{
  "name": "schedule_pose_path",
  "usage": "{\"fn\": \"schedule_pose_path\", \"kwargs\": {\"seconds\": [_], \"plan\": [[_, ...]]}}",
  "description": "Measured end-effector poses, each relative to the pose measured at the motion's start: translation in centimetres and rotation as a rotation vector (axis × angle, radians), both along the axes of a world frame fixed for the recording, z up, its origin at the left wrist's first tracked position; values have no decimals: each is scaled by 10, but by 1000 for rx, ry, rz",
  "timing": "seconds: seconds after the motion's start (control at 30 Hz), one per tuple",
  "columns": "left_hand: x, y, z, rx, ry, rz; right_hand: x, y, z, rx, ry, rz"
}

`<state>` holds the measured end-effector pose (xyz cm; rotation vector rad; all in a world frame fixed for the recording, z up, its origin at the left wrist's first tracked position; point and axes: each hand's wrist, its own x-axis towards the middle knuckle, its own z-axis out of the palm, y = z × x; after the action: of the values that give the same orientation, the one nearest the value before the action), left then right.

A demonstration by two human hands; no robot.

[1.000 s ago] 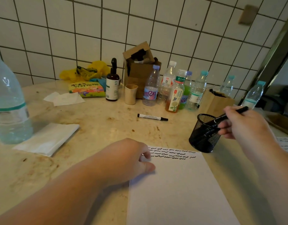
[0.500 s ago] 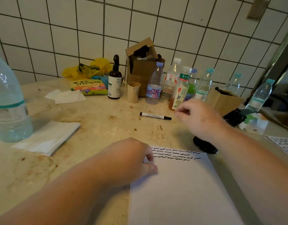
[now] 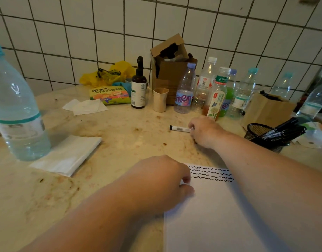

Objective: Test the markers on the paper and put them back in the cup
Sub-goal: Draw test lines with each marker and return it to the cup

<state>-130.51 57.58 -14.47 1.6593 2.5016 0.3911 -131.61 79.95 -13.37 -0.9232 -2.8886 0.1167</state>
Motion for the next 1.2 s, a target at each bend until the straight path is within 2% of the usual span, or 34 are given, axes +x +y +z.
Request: {"fn": "schedule_pose_path", "kwargs": {"seconds": [0.13,0.23,0.37,0.57,0.7,0.8,0.9,1.03,1.2], "plan": [[1,-1,1,11,2,-1,1,4,-8,30,-22,-36],[0,-2,0,21,-12,-6,10,-5,-2,-3,111,-62],[-1,-3,0,38,-29,-1,49,-28,17,-423,378,-57],[1,-2,1,100,-115,26,141,-63,33,-901,632,1],[10,-1,2,213,-278,-11,171,-71,14,-1166,738,91],[15,0,4,251,-309,-50,173,-72,-2,-1381,803,190],[18,2,4,250,-290,-63,170,-75,-9,-1397,830,278],[17,1,6,173,-290,-74,169,-77,-11,-1284,835,334],[15,-8,14,48,-682,-274,175,-77,-6,-1196,807,503]]}}
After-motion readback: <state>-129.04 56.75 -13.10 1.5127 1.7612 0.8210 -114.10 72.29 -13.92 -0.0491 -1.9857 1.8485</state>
